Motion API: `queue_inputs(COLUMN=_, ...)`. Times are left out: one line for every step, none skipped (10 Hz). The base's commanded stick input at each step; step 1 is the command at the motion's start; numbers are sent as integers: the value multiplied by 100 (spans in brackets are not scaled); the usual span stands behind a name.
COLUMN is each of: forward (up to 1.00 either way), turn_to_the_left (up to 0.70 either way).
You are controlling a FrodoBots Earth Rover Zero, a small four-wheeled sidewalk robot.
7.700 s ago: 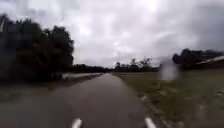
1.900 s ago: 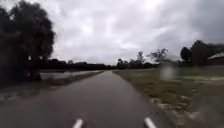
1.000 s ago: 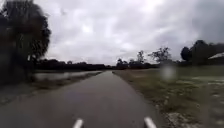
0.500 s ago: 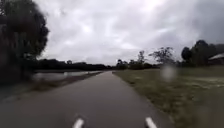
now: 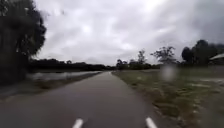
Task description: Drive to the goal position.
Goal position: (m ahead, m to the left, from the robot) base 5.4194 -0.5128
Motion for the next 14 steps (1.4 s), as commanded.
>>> queue_inputs(forward=84, turn_to_the_left=3)
queue_inputs(forward=84, turn_to_the_left=3)
queue_inputs(forward=84, turn_to_the_left=3)
queue_inputs(forward=84, turn_to_the_left=3)
queue_inputs(forward=84, turn_to_the_left=3)
queue_inputs(forward=84, turn_to_the_left=3)
queue_inputs(forward=84, turn_to_the_left=3)
queue_inputs(forward=84, turn_to_the_left=3)
queue_inputs(forward=84, turn_to_the_left=3)
queue_inputs(forward=84, turn_to_the_left=3)
queue_inputs(forward=84, turn_to_the_left=3)
queue_inputs(forward=84, turn_to_the_left=3)
queue_inputs(forward=84, turn_to_the_left=3)
queue_inputs(forward=84, turn_to_the_left=3)
